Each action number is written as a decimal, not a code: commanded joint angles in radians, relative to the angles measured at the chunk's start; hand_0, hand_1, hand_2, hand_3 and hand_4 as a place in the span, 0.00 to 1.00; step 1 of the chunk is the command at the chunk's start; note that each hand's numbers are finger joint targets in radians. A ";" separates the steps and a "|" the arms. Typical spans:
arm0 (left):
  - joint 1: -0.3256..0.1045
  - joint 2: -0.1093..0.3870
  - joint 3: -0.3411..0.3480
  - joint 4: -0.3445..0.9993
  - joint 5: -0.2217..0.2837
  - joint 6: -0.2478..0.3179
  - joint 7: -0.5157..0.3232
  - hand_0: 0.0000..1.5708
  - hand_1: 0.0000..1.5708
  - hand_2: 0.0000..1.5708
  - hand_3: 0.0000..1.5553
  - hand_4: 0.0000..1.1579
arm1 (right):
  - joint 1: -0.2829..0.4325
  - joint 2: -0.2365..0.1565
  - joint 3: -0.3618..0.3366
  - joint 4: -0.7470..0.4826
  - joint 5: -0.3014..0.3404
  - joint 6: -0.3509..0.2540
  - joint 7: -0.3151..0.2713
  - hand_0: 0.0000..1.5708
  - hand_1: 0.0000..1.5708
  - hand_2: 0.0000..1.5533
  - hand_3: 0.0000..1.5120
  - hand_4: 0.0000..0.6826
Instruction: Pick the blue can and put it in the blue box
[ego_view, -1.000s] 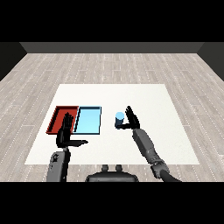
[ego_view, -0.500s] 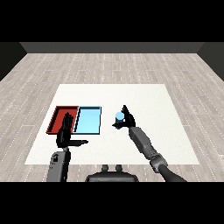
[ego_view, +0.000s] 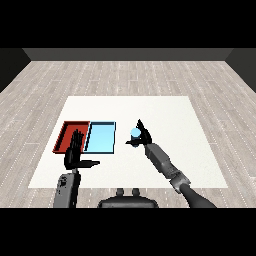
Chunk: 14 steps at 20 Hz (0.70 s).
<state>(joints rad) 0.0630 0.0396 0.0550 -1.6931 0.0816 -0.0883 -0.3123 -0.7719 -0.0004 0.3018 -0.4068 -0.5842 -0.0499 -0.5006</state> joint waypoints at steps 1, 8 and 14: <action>0.003 -0.016 -0.014 0.004 0.012 -0.010 -0.008 0.00 0.00 0.00 0.00 0.00 | -0.064 0.000 0.035 0.054 -0.053 -0.003 -0.003 0.00 0.00 0.00 0.00 0.00; -0.095 0.018 0.035 0.022 0.013 0.020 0.052 0.00 0.00 0.00 0.00 0.00 | -0.029 0.000 0.131 0.054 -0.116 -0.021 -0.024 0.00 0.00 0.00 0.00 0.00; -0.008 0.000 0.014 -0.008 0.015 0.006 0.027 0.00 0.00 0.00 0.00 0.00 | -0.069 0.000 0.230 0.056 -0.173 -0.269 0.087 0.89 0.89 0.91 0.89 0.63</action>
<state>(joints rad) 0.0530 0.0485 0.0770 -1.7067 0.1059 -0.0897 -0.2829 -0.8179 -0.0005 0.4754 -0.3866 -0.7508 -0.1964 -0.4522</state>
